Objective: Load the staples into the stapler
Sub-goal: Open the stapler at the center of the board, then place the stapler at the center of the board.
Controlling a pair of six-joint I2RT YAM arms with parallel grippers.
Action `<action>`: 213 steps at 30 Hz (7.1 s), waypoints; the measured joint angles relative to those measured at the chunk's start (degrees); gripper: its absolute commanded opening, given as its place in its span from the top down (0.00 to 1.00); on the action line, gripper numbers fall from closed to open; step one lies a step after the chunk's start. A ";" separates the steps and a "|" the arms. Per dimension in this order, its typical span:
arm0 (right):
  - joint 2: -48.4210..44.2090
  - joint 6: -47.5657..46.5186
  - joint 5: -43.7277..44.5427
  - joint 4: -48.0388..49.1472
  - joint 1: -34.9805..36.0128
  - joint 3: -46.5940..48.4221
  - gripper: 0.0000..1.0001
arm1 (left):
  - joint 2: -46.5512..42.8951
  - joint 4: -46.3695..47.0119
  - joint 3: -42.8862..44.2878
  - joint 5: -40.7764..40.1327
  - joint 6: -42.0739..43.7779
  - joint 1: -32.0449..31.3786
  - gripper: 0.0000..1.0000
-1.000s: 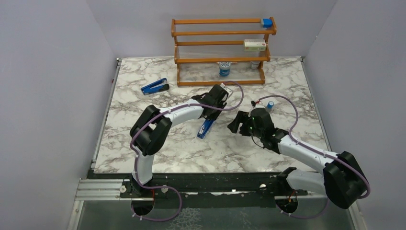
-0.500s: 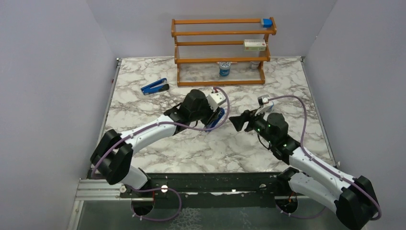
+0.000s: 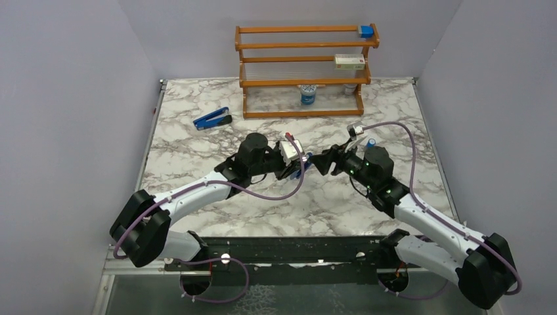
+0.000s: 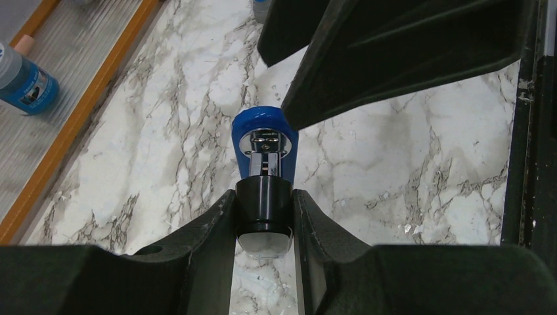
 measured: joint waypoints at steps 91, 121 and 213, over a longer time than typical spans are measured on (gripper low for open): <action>13.25 4.44 4.39 -10.60 -2.69 5.92 0.99 | -14.10 9.42 -25.70 -21.24 -24.15 2.78 0.98; 11.23 6.05 4.66 -12.68 -3.32 5.38 0.99 | -14.25 10.91 -25.40 -36.24 -29.86 5.42 0.48; 5.31 4.59 -0.11 -17.99 -11.87 3.61 0.56 | 31.41 -34.25 26.12 0.92 42.56 6.10 0.63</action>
